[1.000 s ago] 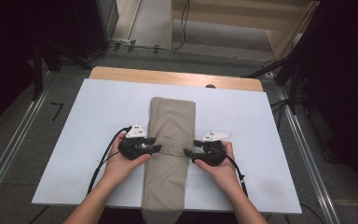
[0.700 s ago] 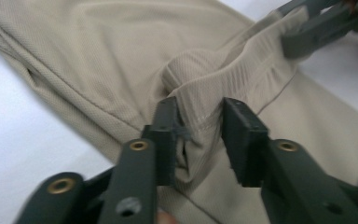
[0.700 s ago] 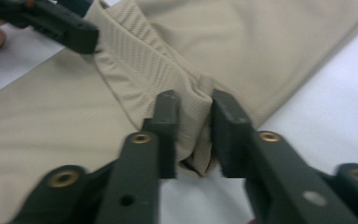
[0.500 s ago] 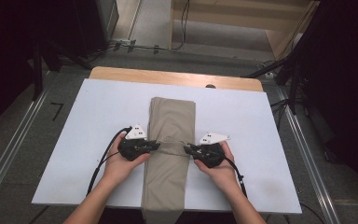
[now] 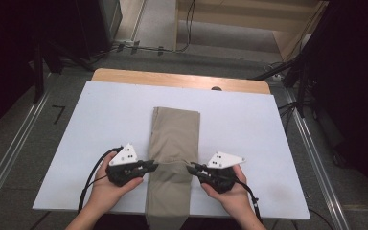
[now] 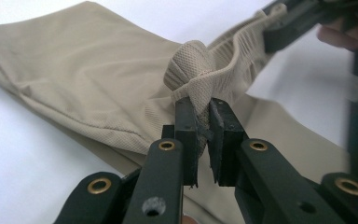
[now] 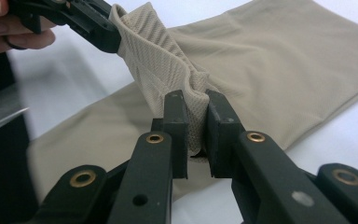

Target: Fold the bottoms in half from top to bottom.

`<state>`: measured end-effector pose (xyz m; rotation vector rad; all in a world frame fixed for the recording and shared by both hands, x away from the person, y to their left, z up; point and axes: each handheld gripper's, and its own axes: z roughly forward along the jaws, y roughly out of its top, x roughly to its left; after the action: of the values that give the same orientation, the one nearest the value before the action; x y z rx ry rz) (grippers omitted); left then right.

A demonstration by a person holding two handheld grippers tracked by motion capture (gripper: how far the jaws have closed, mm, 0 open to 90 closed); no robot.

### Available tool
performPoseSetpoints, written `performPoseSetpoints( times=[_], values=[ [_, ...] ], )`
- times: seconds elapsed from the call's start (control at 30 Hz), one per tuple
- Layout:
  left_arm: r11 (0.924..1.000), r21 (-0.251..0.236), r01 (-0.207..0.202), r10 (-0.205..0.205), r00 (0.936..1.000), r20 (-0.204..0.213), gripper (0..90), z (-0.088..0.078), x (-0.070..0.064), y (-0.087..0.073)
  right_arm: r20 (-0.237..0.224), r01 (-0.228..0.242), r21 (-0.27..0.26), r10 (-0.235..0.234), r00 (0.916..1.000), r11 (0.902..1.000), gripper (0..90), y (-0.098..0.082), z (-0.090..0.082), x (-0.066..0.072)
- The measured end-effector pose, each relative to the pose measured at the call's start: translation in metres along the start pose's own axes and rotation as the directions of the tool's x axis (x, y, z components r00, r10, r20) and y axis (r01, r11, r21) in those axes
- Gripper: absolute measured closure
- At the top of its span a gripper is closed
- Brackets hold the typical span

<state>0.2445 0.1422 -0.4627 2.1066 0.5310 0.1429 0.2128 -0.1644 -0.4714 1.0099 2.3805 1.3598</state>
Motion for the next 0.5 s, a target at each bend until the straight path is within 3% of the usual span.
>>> performPoseSetpoints(
  times=[0.1,0.3,0.4,0.5],
  values=[
    [0.9996,0.018,-0.020,0.019,0.9994,0.030,83.8,-0.009,-0.017,-0.008,-0.027,0.018,0.000,-0.018,0.9995,0.9998,78.7,-0.010,-0.010,0.016],
    [0.9986,0.053,-0.005,-0.001,0.9943,0.106,83.7,-0.019,-0.042,-0.029,-0.080,0.033,0.026,-0.031,0.9963,0.9991,78.7,-0.028,-0.024,0.044],
    [0.9973,0.074,-0.003,-0.007,0.9914,0.131,83.6,-0.022,-0.050,-0.036,-0.103,0.032,0.032,-0.029,0.9943,0.9990,78.7,-0.035,-0.029,0.053],
    [0.9953,0.097,-0.005,-0.012,0.9850,0.172,82.1,-0.021,-0.050,-0.041,-0.127,0.044,0.057,-0.036,0.9913,0.9974,78.2,-0.040,-0.028,0.057]
  ],
)
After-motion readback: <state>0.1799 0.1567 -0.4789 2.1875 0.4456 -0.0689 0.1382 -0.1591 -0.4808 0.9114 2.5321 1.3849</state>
